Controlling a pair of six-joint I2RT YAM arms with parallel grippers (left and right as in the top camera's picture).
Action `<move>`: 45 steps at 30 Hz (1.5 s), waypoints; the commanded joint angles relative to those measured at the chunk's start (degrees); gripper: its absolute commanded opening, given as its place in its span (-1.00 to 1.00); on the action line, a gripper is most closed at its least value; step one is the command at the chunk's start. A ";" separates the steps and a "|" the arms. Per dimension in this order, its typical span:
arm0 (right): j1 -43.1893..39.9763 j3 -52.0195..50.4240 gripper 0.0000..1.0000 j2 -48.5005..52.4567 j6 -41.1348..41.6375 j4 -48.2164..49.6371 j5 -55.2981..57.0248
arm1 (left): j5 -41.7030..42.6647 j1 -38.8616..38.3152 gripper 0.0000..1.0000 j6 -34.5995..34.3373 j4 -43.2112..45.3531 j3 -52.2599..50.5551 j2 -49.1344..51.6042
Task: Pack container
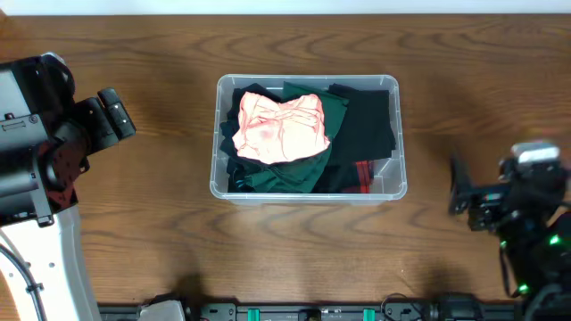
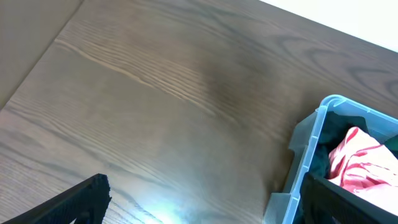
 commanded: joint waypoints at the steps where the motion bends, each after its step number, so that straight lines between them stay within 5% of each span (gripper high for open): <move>1: -0.55 -10.43 0.98 -7.48 -0.09 1.31 0.04 | -0.68 0.35 0.96 -0.28 -0.11 -0.02 0.04; 20: -0.46 -40.70 0.98 -28.63 7.56 15.02 -1.79 | -0.68 0.35 0.96 -0.28 -0.11 -0.02 0.04; 45: -0.46 -52.48 0.98 -32.59 7.52 21.70 -5.64 | -0.68 0.35 0.96 -0.28 -0.11 -0.02 0.04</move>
